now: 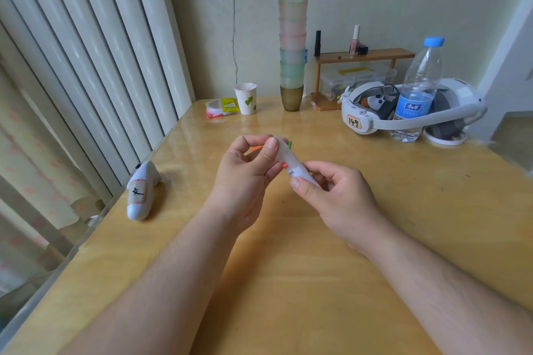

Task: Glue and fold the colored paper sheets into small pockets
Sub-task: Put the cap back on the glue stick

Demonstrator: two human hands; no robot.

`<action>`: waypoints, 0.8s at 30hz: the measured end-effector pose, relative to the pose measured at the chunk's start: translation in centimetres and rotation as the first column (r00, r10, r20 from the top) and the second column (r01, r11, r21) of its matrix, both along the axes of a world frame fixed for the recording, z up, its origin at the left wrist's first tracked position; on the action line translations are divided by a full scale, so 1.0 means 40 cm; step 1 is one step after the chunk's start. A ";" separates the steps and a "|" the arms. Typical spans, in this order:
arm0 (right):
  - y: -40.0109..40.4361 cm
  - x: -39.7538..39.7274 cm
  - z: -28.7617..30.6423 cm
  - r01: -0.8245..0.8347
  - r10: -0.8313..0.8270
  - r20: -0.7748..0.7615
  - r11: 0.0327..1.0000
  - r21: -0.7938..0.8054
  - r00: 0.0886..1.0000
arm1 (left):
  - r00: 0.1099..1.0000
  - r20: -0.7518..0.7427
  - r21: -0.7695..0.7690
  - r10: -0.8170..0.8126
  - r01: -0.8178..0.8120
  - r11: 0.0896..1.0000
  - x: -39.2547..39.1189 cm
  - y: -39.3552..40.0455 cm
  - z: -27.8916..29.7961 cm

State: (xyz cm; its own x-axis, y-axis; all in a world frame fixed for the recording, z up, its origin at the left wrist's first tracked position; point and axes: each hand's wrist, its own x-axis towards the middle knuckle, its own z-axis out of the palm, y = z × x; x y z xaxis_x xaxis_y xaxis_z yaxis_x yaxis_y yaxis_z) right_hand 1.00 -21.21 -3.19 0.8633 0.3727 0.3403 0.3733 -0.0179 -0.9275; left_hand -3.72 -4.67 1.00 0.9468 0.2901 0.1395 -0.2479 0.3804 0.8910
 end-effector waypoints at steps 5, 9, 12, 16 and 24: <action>0.006 0.001 -0.003 0.038 -0.038 0.006 0.999 0.022 0.999 | 0.999 -0.029 -0.019 -0.016 0.015 1.000 0.006 -0.017 -0.017; 0.010 0.002 -0.005 0.049 -0.049 -0.015 0.997 0.053 0.999 | 0.999 -0.036 -0.014 0.006 -0.006 1.000 0.012 -0.031 -0.027; 0.013 0.005 -0.006 0.049 -0.048 -0.023 0.998 0.037 0.999 | 0.998 -0.034 0.051 0.061 -0.059 0.997 0.025 -0.043 -0.036; 0.013 0.013 -0.004 0.042 -0.041 -0.040 0.999 0.030 0.998 | 0.991 -0.032 0.137 0.129 -0.123 0.983 0.041 -0.049 -0.044; 0.028 0.021 -0.017 -0.012 0.015 -0.055 0.999 0.051 0.998 | 0.997 0.041 0.310 0.071 -0.080 0.948 0.041 -0.051 -0.067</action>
